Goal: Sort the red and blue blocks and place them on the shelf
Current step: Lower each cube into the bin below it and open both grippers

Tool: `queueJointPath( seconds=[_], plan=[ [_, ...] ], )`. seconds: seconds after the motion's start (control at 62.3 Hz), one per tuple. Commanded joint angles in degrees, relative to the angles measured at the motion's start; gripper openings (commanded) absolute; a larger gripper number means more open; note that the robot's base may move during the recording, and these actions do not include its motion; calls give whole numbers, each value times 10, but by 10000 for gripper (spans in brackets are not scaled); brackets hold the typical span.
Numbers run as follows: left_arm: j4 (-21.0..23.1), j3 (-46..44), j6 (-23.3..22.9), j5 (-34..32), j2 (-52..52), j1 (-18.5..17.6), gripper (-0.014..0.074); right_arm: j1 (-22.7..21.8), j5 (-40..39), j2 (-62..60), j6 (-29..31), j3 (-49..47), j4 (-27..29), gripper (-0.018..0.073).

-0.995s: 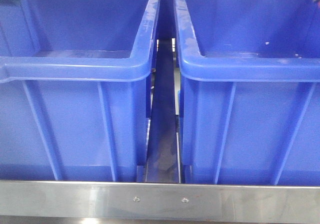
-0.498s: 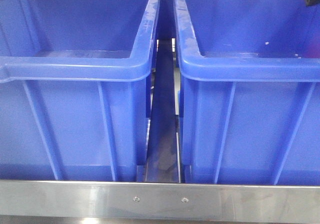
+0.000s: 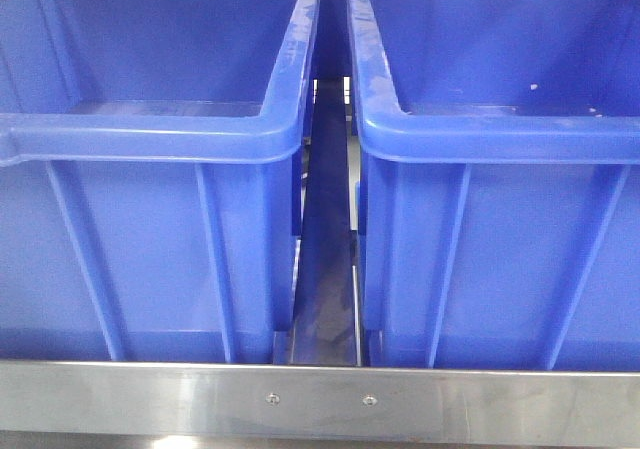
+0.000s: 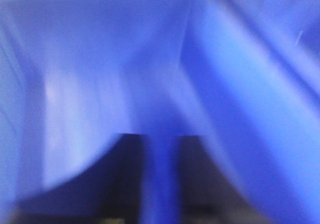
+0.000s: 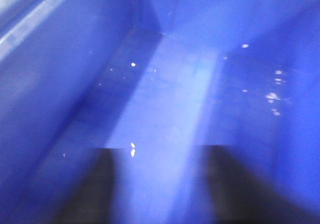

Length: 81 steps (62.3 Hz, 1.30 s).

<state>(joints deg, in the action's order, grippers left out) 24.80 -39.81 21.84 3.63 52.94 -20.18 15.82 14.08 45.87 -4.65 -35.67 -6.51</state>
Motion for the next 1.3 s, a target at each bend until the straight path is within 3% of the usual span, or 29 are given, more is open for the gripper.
queueJointPath(
  seconds=[0.0, 0.177, 0.385, 0.498, 0.642, 0.738, 0.867, 1.284],
  plan=[
    [-1, -21, -2, -36, -32, -1, 128, 1, -9, -34, 5, -23, -7, 42],
    [0, -21, -5, -25, -76, -1, 127, 1, 61, -86, -2, -23, 7, 57],
    [15, 13, -6, -16, -133, 3, 127, 1, 121, -150, -91, -23, -8, 57],
    [18, 46, -8, -16, -173, 34, 127, 1, 143, -177, -139, -23, -81, 57],
    [45, 91, -8, -2, -246, 104, 127, 1, 216, -211, -252, -23, -220, 57],
    [45, 100, -8, 38, -286, 136, 126, 1, 238, -241, -296, -23, -252, 57],
    [35, 102, -8, 100, -335, 162, 126, 1, 233, -283, -306, -22, -254, 57],
    [34, 153, -8, 96, -374, 181, 126, 1, 230, -337, -306, -15, -283, 57]
  ],
)
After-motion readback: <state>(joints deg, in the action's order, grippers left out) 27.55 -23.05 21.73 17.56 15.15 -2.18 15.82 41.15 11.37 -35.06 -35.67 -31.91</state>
